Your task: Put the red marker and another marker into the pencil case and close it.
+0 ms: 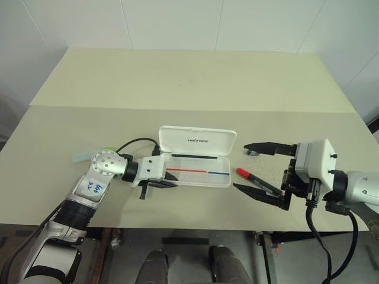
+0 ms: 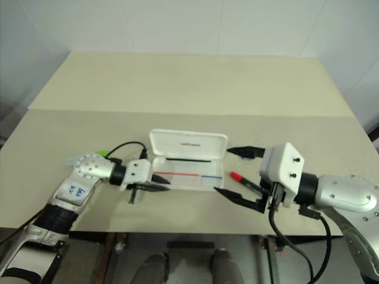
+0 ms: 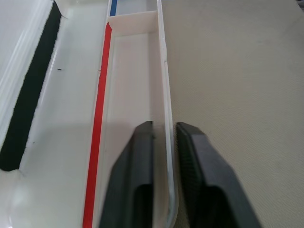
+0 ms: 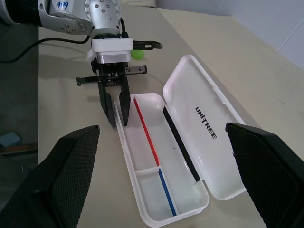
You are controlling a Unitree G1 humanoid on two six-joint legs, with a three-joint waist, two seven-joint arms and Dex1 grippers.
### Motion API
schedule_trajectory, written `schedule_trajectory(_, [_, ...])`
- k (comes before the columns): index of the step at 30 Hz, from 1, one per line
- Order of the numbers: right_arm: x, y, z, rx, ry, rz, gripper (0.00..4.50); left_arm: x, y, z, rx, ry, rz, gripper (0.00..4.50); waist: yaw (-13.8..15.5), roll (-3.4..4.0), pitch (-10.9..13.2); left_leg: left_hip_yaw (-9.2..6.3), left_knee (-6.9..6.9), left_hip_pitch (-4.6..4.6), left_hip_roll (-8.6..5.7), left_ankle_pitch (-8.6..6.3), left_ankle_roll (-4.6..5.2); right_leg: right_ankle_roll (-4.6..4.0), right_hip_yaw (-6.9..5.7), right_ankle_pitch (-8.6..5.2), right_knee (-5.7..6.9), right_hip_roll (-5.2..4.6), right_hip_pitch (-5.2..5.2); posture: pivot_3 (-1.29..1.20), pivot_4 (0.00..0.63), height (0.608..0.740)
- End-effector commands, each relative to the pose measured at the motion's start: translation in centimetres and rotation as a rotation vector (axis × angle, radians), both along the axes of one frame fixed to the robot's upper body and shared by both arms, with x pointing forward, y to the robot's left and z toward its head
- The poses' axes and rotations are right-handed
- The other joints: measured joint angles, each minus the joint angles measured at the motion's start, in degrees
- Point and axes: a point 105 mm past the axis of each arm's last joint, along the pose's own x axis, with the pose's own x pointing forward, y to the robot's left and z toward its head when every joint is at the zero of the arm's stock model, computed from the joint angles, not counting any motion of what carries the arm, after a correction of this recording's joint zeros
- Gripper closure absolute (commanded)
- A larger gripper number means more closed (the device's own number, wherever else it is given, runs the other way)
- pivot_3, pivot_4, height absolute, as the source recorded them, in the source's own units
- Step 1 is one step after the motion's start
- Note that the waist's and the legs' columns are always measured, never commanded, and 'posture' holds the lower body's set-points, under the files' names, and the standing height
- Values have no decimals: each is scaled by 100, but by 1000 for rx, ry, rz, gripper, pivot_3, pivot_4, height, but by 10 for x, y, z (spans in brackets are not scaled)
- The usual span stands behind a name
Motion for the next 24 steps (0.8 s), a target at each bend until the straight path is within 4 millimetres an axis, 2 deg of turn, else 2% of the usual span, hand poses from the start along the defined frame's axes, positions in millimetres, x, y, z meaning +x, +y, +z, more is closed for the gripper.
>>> schedule_trajectory(1, [3,0,4,1,-36,-5,0,-3,-2,4,-11,-20,-6,2350,1,0,0,0,0,0,0,0,0,0,0,0,0,0,0,0,150,740])
schedule_trajectory(4, [4,-1,3,2,-35,-8,0,-7,-3,10,-39,-6,-25,1359,3,0,0,0,-1,-1,0,0,0,0,0,0,0,0,-1,0,150,740])
schedule_trajectory(9, [7,0,-1,14,-26,-11,0,-20,-2,30,-136,42,-90,1359,1,0,0,0,-2,-2,0,0,0,-1,0,0,-1,0,-1,0,150,740])
schedule_trajectory(17, [13,-3,-8,31,-7,-28,0,-25,4,60,-231,36,-105,1359,-4,0,0,0,-1,-2,0,0,0,-1,0,0,0,0,-2,0,150,740])
schedule_trajectory(20, [16,-11,-12,23,13,-66,0,-26,7,71,-256,22,-106,822,-3,0,0,0,-3,-3,0,0,0,-1,0,-1,-2,0,-2,0,150,740])
schedule_trajectory(22, [21,-23,-17,-6,49,-117,0,-24,9,77,-254,-2,-102,188,2,0,0,0,-2,-3,0,0,0,-1,0,-1,-2,-1,-2,0,150,740])
schedule_trajectory(24, [23,-37,-22,-50,81,-160,0,-20,11,84,-262,-27,-85,32,15,1,1,0,-1,-3,-1,0,0,-1,0,-1,-2,-1,-2,0,150,740])
